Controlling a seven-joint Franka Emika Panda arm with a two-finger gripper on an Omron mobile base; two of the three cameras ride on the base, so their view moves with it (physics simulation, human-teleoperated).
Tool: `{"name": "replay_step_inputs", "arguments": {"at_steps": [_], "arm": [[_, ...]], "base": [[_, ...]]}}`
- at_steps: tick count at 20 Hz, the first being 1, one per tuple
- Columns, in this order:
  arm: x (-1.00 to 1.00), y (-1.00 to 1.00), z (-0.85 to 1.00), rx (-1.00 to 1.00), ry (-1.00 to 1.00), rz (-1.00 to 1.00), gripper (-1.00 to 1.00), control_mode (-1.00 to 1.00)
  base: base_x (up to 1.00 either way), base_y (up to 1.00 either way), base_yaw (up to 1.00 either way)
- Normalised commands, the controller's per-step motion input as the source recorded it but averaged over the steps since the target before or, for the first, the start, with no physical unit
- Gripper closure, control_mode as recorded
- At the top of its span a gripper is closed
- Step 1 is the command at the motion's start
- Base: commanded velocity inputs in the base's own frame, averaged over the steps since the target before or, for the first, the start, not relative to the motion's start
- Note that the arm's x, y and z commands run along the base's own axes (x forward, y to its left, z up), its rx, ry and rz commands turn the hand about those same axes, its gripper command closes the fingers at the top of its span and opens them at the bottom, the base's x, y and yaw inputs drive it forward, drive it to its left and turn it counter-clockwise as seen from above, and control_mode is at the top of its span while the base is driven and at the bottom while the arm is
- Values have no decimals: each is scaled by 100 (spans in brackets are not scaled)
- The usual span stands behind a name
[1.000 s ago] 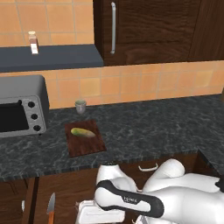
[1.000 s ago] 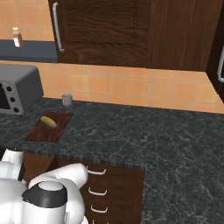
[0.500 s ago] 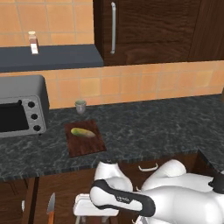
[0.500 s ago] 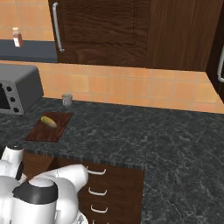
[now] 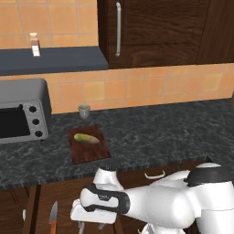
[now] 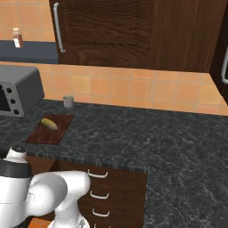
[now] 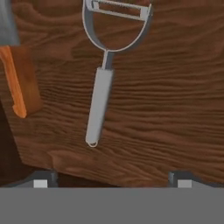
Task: Place the appropriate cutting tool for cutting the cucumber skin on the cutting board.
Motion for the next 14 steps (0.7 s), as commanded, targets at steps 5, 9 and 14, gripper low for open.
{"name": "replay_step_inputs", "arguments": {"at_steps": [5,9,14], "arm": [[40,22,-26,-4,2,0,-100,-100],[22,26,-34,-8,2,0,-100,-100],[11,27,-33,-9,1,0,-100,-100]], "base": [[0,0,0],[0,0,0],[0,0,0]]}}
